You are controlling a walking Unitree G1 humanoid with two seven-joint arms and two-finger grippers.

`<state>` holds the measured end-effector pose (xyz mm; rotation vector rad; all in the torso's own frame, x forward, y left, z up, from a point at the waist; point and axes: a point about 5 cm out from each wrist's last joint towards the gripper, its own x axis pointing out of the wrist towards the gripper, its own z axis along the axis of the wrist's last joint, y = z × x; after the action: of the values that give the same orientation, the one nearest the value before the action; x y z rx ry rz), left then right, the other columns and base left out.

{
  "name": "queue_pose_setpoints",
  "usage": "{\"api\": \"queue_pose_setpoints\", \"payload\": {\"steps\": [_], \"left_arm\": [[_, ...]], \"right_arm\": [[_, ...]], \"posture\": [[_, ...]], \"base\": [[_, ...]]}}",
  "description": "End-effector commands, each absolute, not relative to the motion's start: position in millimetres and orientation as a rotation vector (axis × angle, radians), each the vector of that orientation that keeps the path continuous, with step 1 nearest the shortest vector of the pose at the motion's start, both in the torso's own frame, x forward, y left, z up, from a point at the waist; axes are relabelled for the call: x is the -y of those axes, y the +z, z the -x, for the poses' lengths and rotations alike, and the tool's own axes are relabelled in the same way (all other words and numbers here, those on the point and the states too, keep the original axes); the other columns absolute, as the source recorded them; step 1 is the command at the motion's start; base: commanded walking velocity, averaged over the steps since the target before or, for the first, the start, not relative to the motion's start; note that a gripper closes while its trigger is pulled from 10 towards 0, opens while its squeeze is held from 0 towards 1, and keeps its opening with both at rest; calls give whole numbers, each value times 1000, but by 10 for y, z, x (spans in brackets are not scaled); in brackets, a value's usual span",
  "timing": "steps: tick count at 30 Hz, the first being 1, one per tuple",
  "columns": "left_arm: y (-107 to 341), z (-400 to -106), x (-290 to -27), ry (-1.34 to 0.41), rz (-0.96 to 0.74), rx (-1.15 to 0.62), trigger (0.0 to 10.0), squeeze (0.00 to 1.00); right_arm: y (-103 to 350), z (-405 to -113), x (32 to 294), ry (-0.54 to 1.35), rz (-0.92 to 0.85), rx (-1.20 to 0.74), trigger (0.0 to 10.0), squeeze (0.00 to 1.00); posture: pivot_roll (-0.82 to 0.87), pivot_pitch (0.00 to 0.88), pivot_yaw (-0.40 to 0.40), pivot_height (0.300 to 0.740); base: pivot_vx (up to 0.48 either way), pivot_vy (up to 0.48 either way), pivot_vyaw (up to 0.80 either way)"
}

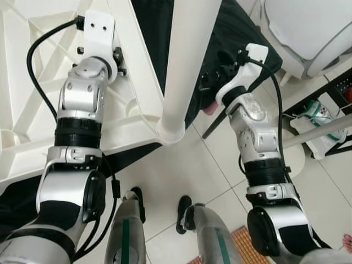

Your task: Building children table

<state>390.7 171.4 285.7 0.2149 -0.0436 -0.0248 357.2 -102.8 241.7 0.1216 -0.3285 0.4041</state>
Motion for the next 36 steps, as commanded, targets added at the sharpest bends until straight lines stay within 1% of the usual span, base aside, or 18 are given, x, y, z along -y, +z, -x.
{"api": "queue_pose_setpoints", "payload": {"steps": [1,7,8,9,13,14,16,17,18,19,21,22,28,29,30,31,32,36], "left_arm": [[3013,-3899,-1742,-30,-230,111,10000,0],[3350,-3712,-2309,-74,-11,265,10000,0],[3401,-3665,-2403,-74,28,299,10000,0],[3429,-3622,-2466,-82,47,327,10000,0],[3431,-3572,-2513,-100,49,336,10000,0],[3406,-3512,-2506,-126,15,356,10000,0],[3389,-3470,-2494,-144,-11,369,10000,0],[3368,-3443,-2489,-156,-25,377,10000,0],[3368,-3443,-2489,-156,-25,377,10000,0],[3315,-3407,-2506,-151,-34,372,10000,67],[3315,-3407,-2506,-151,-34,372,10000,67],[3265,-3385,-2527,-151,-30,365,10000,1000],[2930,-3290,-2652,-76,-183,271,10000,949],[2856,-3246,-2637,-95,-238,279,10000,353],[2856,-3246,-2637,-95,-238,279,10000,353],[2778,-3209,-2611,-112,-282,292,10000,0],[2670,-3185,-2596,-133,-240,293,10000,0],[2400,-3137,-2561,-163,-88,247,10000,0]], "right_arm": [[2351,-3559,1057,392,-111,317,10000,0],[2210,-3500,1135,387,-83,293,10000,0],[2194,-3491,1145,390,-81,293,10000,286],[2186,-3486,1154,393,-80,293,10000,733],[2179,-3484,1167,392,-78,297,10000,702],[2180,-3479,1175,394,-78,301,10000,439],[2181,-3476,1180,395,-78,304,10000,439],[2179,-3476,1184,398,-78,305,10000,314],[2179,-3476,1184,398,-78,305,10000,314],[2170,-3458,1196,409,-78,306,10000,537],[2170,-3458,1196,409,-78,306,10000,537],[2158,-3440,1211,417,-78,307,10000,1000],[2093,-3350,1364,480,-87,293,10000,1000],[2067,-3340,1397,492,-92,284,10000,1000],[2067,-3340,1397,492,-92,284,10000,1000],[2045,-3340,1408,492,-95,279,10000,141],[2015,-3334,1384,491,-91,283,10000,0],[1949,-3273,1248,506,-80,320,10000,0]], "posture": [[64,236,15,740],[63,221,22,740],[63,220,22,740],[64,216,22,740],[64,213,23,740],[64,201,25,740],[64,201,25,740],[63,192,26,740],[63,192,26,740],[63,188,27,740],[63,188,27,740],[62,179,27,740],[39,137,28,740],[29,118,28,740],[29,118,28,740],[23,104,27,740],[20,89,27,740],[15,69,27,740]], "base": [[0,0,0],[0,0,0],[0,0,0],[0,0,0],[0,0,0],[0,0,0],[0,0,0],[0,0,0],[0,0,0],[0,0,0],[0,0,0],[0,0,0],[0,0,0],[0,0,0],[0,0,0],[0,0,0],[0,0,0],[0,0,0]]}}
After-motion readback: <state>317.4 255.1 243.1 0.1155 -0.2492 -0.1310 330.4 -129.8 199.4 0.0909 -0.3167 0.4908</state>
